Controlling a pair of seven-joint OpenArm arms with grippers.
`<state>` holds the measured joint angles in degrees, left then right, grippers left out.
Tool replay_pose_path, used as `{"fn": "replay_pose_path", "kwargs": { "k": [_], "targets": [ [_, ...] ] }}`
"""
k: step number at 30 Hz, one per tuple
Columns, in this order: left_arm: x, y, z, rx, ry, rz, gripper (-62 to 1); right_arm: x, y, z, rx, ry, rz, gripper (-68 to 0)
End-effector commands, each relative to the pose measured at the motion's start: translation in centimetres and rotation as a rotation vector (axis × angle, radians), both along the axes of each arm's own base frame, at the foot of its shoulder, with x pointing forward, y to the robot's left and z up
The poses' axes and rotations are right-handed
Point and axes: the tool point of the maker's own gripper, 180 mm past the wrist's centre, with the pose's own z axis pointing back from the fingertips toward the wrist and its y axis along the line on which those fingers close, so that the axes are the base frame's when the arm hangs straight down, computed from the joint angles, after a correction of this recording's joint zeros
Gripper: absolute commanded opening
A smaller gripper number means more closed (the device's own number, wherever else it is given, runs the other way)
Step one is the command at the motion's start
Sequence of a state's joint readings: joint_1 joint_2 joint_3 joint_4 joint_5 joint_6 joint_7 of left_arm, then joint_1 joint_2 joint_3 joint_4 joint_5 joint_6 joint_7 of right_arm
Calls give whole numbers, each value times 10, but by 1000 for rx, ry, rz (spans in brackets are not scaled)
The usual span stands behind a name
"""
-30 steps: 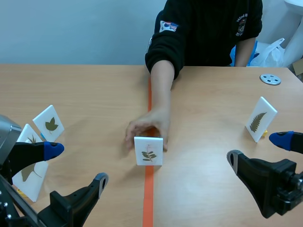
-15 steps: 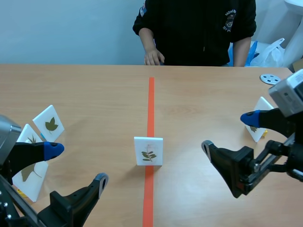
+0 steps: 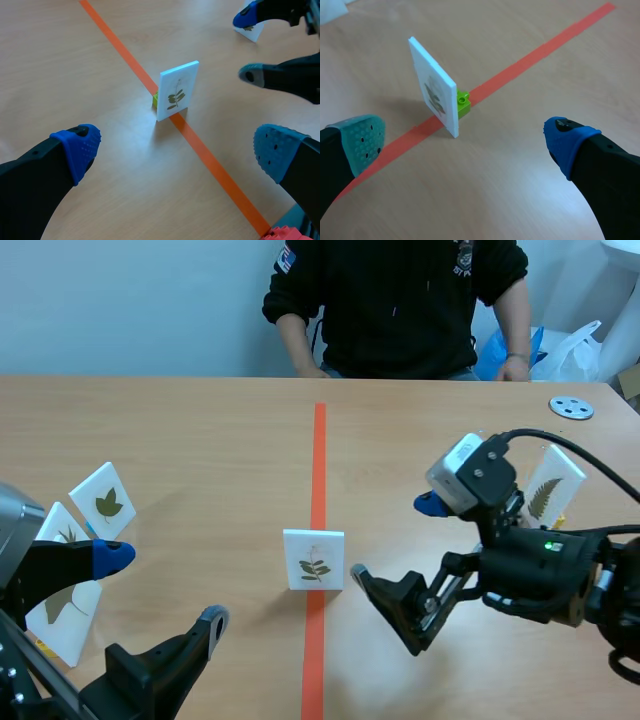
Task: Sort the leaf by its shape. The table is split by an orange tape line. A compound leaf with several leaflets goes to the left side, a simple leaf with one blade goes to the right side. Return to the home posture when a red brick is placed on the table.
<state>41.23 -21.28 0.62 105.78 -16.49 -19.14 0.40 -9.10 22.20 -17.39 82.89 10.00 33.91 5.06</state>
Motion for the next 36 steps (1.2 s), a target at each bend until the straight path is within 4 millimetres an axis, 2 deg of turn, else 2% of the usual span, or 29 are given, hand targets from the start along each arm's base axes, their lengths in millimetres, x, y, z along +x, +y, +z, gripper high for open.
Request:
{"fn": "replay_pose_path", "kwargs": {
  "k": [1, 12, 18, 22, 26, 30, 36],
  "targets": [
    [4, -3, 10, -22, -32, 2, 14, 10, 6, 10, 29, -39, 11, 4],
    [4, -3, 10, -22, -32, 2, 14, 24, 58, -30, -17, -43, 73, 4],
    [4, -2, 10, -22, -32, 3, 14, 19, 85, -46, -26, -49, 86, 4],
    [4, -2, 10, -22, -32, 3, 14, 12, 92, -52, -29, -37, 92, -92],
    [4, -2, 10, -22, -32, 3, 14, 11, 87, -56, -43, -37, 73, -163],
    [4, -2, 10, -22, -32, 3, 14, 9, 85, -59, -48, -35, 62, -304],
    [4, -3, 10, -24, -33, 5, 14, 9, 85, -59, -46, -37, 60, -429]
  ]
}}
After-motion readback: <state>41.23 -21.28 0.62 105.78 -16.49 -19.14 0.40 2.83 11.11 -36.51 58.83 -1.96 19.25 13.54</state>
